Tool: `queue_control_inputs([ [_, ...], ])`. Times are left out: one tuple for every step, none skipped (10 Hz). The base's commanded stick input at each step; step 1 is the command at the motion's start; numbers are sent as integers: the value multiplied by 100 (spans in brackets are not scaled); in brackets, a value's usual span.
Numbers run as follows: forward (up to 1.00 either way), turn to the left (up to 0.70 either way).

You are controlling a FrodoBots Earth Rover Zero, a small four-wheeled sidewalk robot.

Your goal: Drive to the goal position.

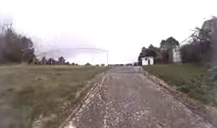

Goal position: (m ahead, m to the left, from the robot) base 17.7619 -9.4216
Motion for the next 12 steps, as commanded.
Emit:
queue_control_inputs([
  [85,0],
  [85,0],
  [85,0],
  [85,-2],
  [85,-25],
  [85,-34],
  [85,-34],
  [85,-34],
  [85,-34],
  [85,-34],
  [85,-34],
  [85,-30],
])
